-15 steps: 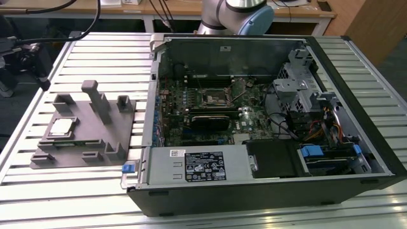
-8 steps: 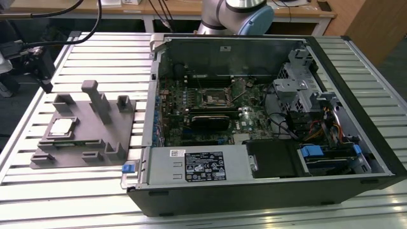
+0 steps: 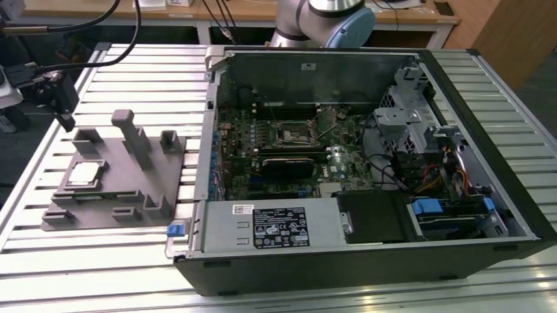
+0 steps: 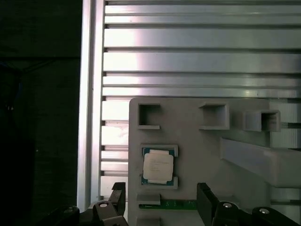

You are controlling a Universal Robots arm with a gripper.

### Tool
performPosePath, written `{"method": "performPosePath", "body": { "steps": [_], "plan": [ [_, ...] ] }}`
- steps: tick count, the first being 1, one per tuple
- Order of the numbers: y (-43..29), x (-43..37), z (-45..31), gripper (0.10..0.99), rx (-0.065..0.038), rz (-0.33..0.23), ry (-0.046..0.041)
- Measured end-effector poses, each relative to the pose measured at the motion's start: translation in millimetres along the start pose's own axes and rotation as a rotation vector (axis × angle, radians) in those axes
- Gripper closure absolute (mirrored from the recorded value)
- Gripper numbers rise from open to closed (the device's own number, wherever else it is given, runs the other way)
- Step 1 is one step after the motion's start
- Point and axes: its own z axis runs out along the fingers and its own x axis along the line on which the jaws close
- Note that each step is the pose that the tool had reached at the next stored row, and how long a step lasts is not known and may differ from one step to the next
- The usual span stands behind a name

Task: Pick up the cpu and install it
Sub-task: 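Pick up the cpu and move it towards the insertion slot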

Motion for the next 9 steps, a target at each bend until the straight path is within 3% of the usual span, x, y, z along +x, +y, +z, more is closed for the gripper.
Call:
{"method": "performPosePath", "body": {
  "steps": [9],
  "plan": [
    [-0.3, -0.1, 4.6, 0.38, 0.0, 0.0, 0.0001]
  ]
}}
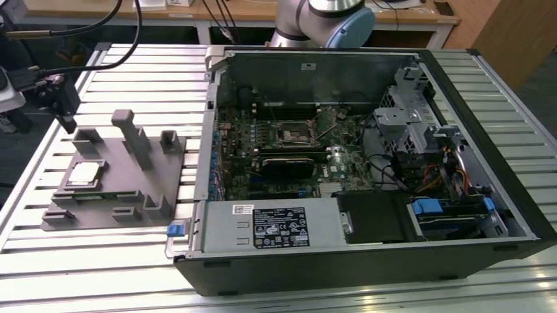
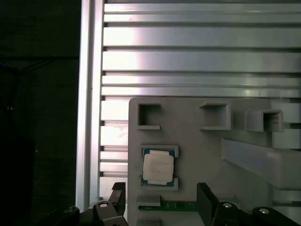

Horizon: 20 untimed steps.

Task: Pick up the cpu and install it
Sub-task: 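Pick up the cpu and move it towards the insertion slot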

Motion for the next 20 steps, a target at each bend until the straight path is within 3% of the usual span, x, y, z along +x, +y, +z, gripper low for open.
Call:
{"method": "performPosePath", "body": {
  "steps": [20],
  "plan": [
    [-0.5, -0.2, 8.9, 0.38, 0.0, 0.0, -0.0002]
  ]
}}
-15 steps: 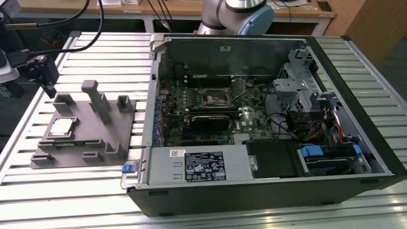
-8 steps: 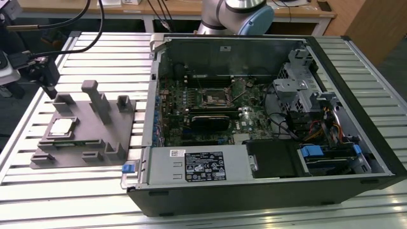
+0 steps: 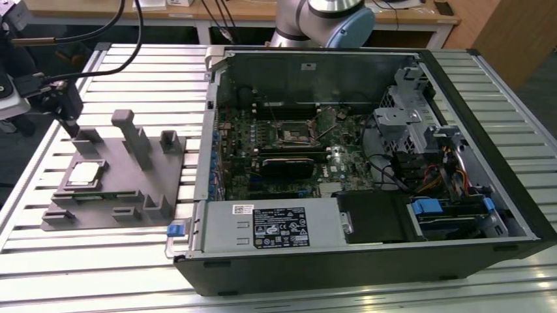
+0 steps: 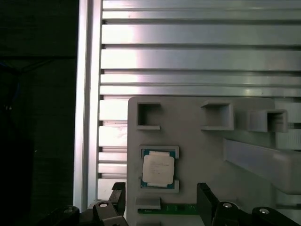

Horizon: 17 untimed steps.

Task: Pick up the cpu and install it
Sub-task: 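Pick up the cpu and move it towards the insertion slot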

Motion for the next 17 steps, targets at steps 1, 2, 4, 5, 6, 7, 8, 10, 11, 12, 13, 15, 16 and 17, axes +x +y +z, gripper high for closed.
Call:
{"method": "performPosePath", "body": {
  "steps": [1, 2, 4, 5, 6, 7, 8, 10, 11, 12, 13, 15, 16, 17],
  "plan": [
    [0.0, 0.0, 0.8, 0.38, 0.0, 0.0, -0.0001],
    [-0.1, 0.0, 1.7, 0.38, 0.0, 0.0, -0.0005],
    [-0.3, -0.1, 3.9, 0.38, 0.0, 0.0, -0.0019],
    [-0.3, -0.1, 5.3, 0.38, 0.0, 0.0, -0.0026],
    [-0.4, -0.2, 6.8, 0.38, 0.0, 0.0, -0.0033],
    [-0.4, -0.2, 8.4, 0.38, 0.0, 0.0, -0.0039],
    [-0.6, -0.2, 9.9, 0.38, 0.0, 0.0, -0.0046],
    [-1.1, -0.2, 12.5, 0.38, 0.0, 0.0, -0.006],
    [-1.2, -0.3, 13.6, 0.38, 0.0, 0.0, -0.0063],
    [-1.6, -0.4, 14.6, 0.38, 0.0, -0.001, -0.0065],
    [-2.0, -0.4, 15.7, 0.38, 0.0, -0.001, -0.0067],
    [-3.0, -0.4, 17.2, 0.38, 0.0, -0.001, -0.0068],
    [-3.6, -0.4, 18.0, 0.38, 0.0, -0.001, -0.007],
    [-4.2, -0.5, 18.6, 0.38, 0.0, -0.001, -0.0072]
  ]
}}
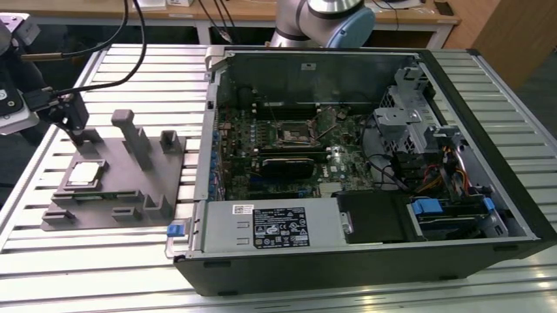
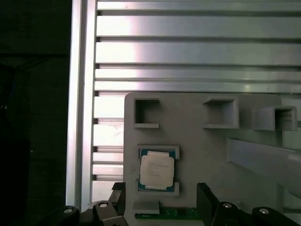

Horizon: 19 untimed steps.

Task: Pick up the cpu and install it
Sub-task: 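Pick up the cpu and move it towards the insertion slot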

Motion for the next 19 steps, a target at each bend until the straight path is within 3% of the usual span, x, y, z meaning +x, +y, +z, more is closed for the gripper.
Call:
{"method": "performPosePath", "body": {
  "steps": [19],
  "plan": [
    [-2.3, -0.3, 14.8, 0.38, 0.0, 0.0, -0.002]
  ]
}}
